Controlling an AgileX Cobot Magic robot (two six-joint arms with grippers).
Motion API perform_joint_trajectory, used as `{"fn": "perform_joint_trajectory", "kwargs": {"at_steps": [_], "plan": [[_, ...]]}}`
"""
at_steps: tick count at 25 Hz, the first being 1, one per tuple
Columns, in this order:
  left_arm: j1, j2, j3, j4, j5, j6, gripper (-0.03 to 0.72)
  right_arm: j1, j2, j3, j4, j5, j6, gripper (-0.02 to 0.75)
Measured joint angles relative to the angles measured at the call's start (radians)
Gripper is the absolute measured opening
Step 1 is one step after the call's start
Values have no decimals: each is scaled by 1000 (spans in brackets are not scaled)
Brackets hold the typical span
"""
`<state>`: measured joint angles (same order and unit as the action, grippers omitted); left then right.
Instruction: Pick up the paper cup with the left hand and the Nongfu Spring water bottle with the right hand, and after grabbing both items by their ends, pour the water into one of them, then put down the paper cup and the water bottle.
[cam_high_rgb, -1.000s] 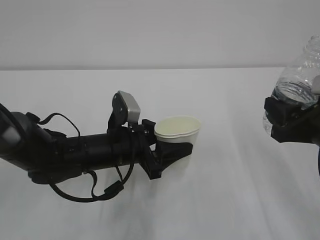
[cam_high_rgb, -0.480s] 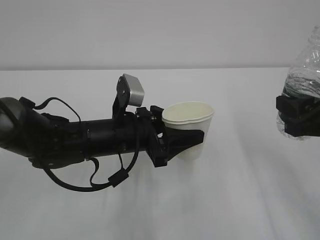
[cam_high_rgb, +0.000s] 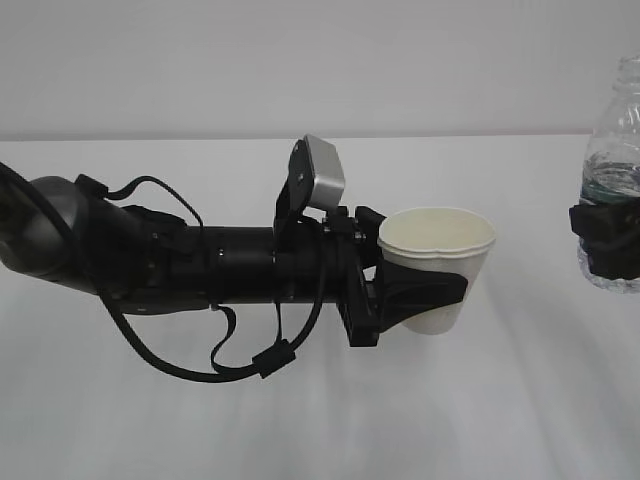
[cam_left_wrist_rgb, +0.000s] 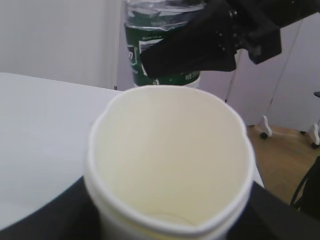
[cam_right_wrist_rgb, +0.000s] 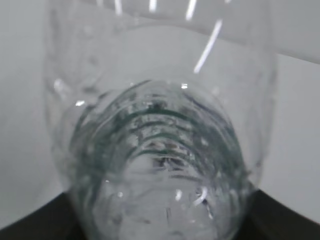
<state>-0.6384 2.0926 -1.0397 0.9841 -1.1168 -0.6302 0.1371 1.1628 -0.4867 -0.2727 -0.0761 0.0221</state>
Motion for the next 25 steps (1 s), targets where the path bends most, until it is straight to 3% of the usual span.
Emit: {"fn": "perform_joint_trajectory", "kwargs": {"at_steps": [10, 25], "plan": [[-14, 0, -6, 12, 73, -8, 447, 0, 0, -111, -128, 158, 0, 420], [-14, 0, -79, 13, 110, -8, 447, 0, 0, -125, -331, 191, 1, 417]]}}
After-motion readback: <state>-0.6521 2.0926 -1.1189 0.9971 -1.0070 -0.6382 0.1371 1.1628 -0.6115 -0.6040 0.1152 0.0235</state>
